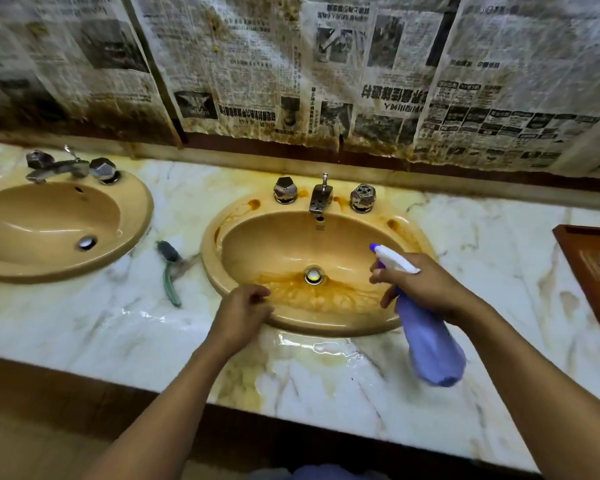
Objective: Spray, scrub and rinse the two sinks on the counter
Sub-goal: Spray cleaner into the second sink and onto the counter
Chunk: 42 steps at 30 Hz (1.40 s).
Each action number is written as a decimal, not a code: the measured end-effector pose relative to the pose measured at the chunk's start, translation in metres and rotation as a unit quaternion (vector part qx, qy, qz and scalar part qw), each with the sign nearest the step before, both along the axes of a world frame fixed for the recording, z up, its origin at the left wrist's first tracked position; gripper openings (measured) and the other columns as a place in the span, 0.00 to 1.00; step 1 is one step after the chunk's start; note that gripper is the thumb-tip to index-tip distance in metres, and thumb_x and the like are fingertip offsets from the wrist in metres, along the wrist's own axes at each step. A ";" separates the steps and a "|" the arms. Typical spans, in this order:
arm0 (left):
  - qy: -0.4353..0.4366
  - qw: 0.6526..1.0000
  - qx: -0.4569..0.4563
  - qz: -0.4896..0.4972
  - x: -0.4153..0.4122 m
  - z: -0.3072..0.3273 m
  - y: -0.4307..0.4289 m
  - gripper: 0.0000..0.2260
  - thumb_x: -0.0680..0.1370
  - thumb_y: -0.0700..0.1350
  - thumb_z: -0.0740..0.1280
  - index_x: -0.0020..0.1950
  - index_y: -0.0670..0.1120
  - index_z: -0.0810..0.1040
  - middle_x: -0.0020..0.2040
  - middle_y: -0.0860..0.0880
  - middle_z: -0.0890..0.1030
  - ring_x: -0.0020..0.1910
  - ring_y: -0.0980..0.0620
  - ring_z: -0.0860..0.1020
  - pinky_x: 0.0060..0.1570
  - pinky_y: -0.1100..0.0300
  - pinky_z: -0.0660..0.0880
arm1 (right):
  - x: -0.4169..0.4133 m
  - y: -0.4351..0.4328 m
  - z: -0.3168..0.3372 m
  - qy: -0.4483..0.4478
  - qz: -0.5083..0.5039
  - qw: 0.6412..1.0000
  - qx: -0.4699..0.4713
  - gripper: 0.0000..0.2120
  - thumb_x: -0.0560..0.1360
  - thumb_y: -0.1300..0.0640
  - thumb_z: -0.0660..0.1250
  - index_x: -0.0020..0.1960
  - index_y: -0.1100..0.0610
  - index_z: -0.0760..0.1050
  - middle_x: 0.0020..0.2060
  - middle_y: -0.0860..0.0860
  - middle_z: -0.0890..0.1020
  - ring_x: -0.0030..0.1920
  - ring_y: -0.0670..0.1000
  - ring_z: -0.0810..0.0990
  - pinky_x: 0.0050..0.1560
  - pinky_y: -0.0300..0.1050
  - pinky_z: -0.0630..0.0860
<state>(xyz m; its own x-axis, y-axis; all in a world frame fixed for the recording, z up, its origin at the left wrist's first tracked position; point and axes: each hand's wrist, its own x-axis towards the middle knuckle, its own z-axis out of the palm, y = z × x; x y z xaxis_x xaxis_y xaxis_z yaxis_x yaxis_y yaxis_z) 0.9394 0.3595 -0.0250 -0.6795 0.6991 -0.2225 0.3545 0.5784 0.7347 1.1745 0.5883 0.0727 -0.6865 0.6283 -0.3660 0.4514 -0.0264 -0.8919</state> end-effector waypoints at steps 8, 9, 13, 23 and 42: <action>0.128 0.964 -0.018 0.234 -0.030 -0.033 -0.035 0.13 0.81 0.42 0.67 0.65 0.44 0.79 0.64 0.42 0.75 0.61 0.42 0.77 0.62 0.48 0.73 | -0.002 0.008 -0.019 -0.143 0.168 0.975 0.019 0.11 0.76 0.57 0.68 0.37 0.62 0.79 0.35 0.60 0.84 0.27 0.60 0.80 0.35 0.49 0.77; 0.147 0.961 -0.038 0.233 -0.028 -0.038 -0.038 0.13 0.81 0.44 0.67 0.65 0.44 0.79 0.65 0.42 0.75 0.62 0.40 0.77 0.63 0.45 0.72 | -0.005 0.005 -0.018 -0.159 0.173 0.972 0.030 0.13 0.76 0.57 0.67 0.34 0.61 0.77 0.30 0.58 0.82 0.26 0.60 0.79 0.35 0.50 0.78; 0.219 0.953 -0.113 0.179 -0.012 -0.064 -0.035 0.22 0.81 0.56 0.62 0.71 0.46 0.74 0.72 0.41 0.71 0.72 0.39 0.68 0.72 0.39 0.63 | -0.014 0.007 -0.022 -0.184 0.225 0.955 0.049 0.12 0.77 0.56 0.66 0.36 0.57 0.76 0.29 0.54 0.82 0.29 0.61 0.83 0.42 0.49 0.79; 0.232 0.944 -0.172 0.159 -0.006 -0.078 -0.031 0.24 0.84 0.56 0.57 0.79 0.51 0.61 0.83 0.46 0.57 0.82 0.46 0.52 0.79 0.35 0.45 | -0.022 0.001 -0.027 -0.171 0.282 0.943 0.048 0.14 0.80 0.56 0.63 0.41 0.64 0.76 0.24 0.49 0.79 0.30 0.60 0.84 0.49 0.49 0.79; 0.219 0.941 -0.207 0.151 -0.010 -0.080 -0.032 0.31 0.83 0.63 0.48 0.84 0.55 0.50 0.85 0.51 0.46 0.83 0.52 0.41 0.78 0.34 0.38 | -0.049 -0.016 -0.032 -0.090 0.279 0.956 -0.003 0.13 0.82 0.47 0.68 0.51 0.58 0.78 0.38 0.47 0.81 0.37 0.55 0.86 0.42 0.43 0.77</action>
<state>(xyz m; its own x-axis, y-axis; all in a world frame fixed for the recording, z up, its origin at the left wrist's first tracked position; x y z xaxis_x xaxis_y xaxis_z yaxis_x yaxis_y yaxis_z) 0.9296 0.3274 -0.1049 -0.9233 0.3744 -0.0860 0.3446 0.9062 0.2451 1.1257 0.5721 0.0408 -0.8394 0.1808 -0.5126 0.5434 0.2587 -0.7986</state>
